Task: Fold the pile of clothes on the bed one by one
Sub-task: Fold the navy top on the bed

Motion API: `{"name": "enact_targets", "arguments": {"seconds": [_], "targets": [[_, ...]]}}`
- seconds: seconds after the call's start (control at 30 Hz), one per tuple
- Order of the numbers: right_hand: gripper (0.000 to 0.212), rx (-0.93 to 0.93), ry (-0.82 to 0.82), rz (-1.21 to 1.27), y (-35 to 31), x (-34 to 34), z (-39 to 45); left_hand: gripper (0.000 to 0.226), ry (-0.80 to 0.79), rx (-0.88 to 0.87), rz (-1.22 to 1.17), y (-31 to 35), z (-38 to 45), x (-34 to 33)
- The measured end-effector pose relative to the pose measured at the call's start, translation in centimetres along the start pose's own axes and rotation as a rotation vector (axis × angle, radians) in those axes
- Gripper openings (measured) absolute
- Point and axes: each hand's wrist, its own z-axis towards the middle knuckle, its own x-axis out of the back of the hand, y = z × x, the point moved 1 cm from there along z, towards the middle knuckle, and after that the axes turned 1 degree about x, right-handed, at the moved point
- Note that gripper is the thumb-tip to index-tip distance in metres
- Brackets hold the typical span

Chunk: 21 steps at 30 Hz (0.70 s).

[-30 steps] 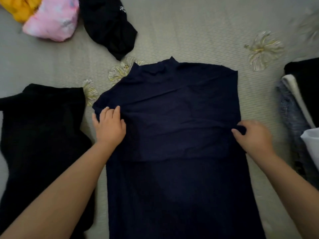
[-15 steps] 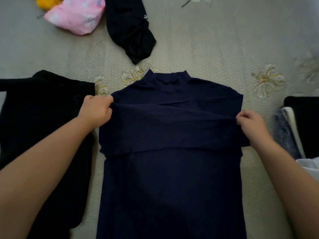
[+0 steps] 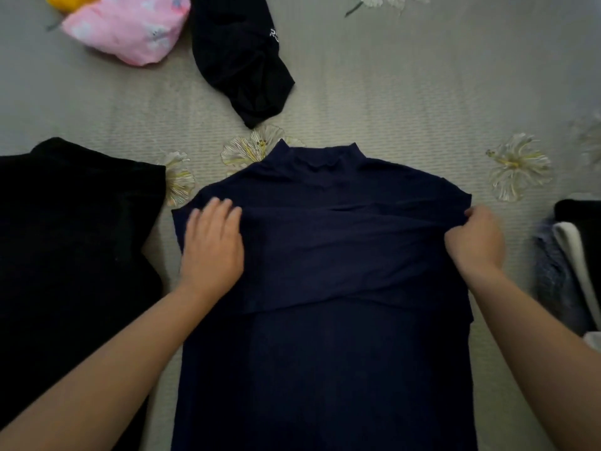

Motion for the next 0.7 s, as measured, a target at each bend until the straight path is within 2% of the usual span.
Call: {"name": "enact_targets", "arguments": {"seconds": [0.07, 0.13, 0.2, 0.23, 0.33, 0.4, 0.57, 0.7], "targets": [[0.046, 0.150, 0.113, -0.109, 0.1, -0.3, -1.1, 0.049, -0.173, -0.083, -0.001, 1.6, -2.5, -0.7], [0.047, 0.424, 0.149, -0.188, 0.1, -1.3, -3.0, 0.065, -0.356, 0.029, -0.012, 1.7, -4.2, -1.5], [0.046, 0.691, 0.122, -0.264, 0.0, -2.5, -4.9, 0.082, -0.415, 0.107, -0.029, 0.6, -4.4, -2.2], [0.052, 0.747, 0.050, -0.324, 0.2, -3.2, -5.6, 0.091, -0.402, 0.106, -0.029, 0.0, -4.2, -2.5], [0.076, 0.632, -0.178, -0.450, 2.0, -5.1, -6.3, 0.101, -0.411, 0.119, -0.040, -1.2, -3.4, -3.2], [0.077, 0.566, -0.161, -0.429, 3.1, -6.0, -6.0, 0.101, -0.400, 0.120, -0.043, -1.4, -3.2, -3.5], [0.073, 0.597, -0.091, -0.343, 3.0, -6.5, -5.9, 0.086, -0.421, 0.114, 0.021, -1.6, -3.1, -4.0], [0.066, 0.583, -0.119, -0.388, 3.3, -6.3, -6.0, 0.071, -0.579, 0.128, 0.128, -1.8, -2.6, -3.8]]}}
